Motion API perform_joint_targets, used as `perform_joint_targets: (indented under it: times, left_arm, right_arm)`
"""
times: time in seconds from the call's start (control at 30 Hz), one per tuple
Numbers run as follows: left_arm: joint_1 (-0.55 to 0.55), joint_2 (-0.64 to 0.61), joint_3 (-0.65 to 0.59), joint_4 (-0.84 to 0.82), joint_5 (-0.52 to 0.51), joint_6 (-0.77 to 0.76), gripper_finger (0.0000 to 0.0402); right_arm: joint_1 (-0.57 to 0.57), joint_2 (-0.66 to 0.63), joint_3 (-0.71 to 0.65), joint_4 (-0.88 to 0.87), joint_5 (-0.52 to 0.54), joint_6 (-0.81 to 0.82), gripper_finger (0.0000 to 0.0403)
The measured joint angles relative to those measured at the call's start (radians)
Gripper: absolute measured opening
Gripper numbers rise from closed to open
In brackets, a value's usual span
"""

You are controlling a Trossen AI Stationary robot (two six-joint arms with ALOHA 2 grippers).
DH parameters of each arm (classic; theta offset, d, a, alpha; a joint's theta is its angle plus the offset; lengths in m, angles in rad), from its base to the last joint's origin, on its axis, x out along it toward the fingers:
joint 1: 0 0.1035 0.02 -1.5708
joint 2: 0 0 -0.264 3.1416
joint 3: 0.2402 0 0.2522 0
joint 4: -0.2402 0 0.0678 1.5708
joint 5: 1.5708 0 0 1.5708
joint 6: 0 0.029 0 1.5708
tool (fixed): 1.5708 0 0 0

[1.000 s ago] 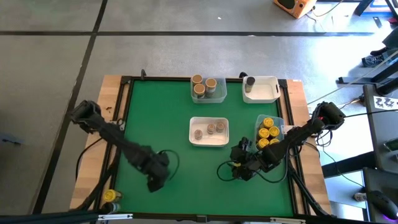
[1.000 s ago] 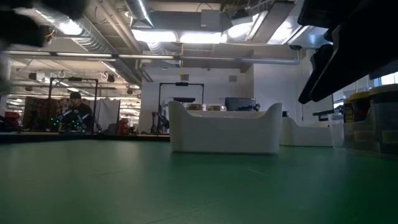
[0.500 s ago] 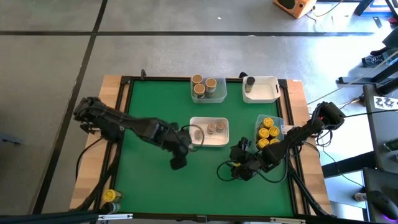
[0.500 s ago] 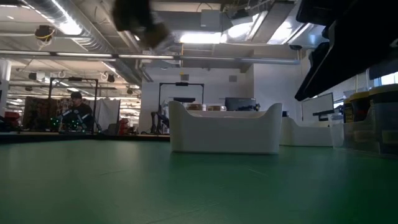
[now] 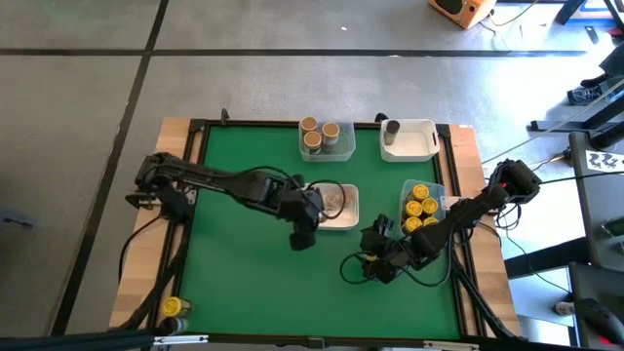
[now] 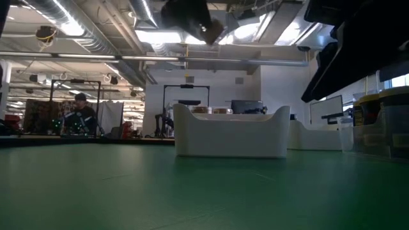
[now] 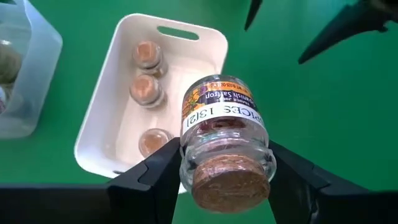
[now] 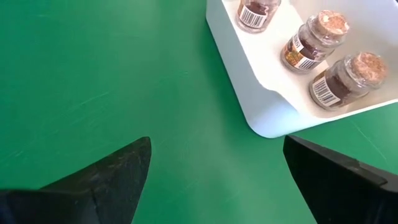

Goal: Sort spices by type
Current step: Put the brown seasoning bottle into the bottom white bin

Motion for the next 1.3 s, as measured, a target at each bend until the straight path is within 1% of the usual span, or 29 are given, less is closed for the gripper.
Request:
perform_joint_targets:
  times: [0.17,0.27,0.47,0.7,0.73,0.83,0.93,1.17,1.3]
  left_arm:
    - [0.044,0.09,0.111,-0.093,-0.001,0.02,0.0189]
    - [0.084,0.127,0.144,-0.127,-0.002,0.02,0.0189]
    - [0.163,0.171,0.145,-0.139,-0.003,0.015,0.0189]
    - [0.193,0.263,0.144,-0.142,-0.003,0.013,0.0189]
    - [0.197,0.276,0.144,-0.145,-0.012,0.003,0.0189]
    - [0.205,0.313,0.144,-0.178,-0.095,-0.037,0.0189]
    - [0.216,0.339,0.144,-0.211,-0.113,-0.04,0.0189]
    - [0.215,0.368,0.143,-0.222,-0.101,-0.014,0.0189]
    - [0.209,0.369,0.144,-0.222,-0.033,-0.005,0.0189]
  right_arm:
    - [0.0,0.0,0.0,0.0,0.009,0.0,0.0364]
    - [0.0,0.0,0.0,0.0,0.01,0.0,0.0364]
    - [0.0,0.0,0.0,0.0,0.016,-0.001,0.0364]
    - [0.0,0.0,0.0,-0.001,0.016,-0.001,0.0364]
    - [0.0,0.0,0.0,0.0,0.016,-0.001,0.0364]
    - [0.0,0.0,0.0,-0.001,0.016,-0.001,0.0364]
    - [0.0,0.0,0.0,-0.001,0.016,-0.001,0.0364]
    - [0.0,0.0,0.0,0.0,0.017,0.0,0.0364]
    - [0.0,0.0,0.0,0.0,0.019,0.0,0.0364]
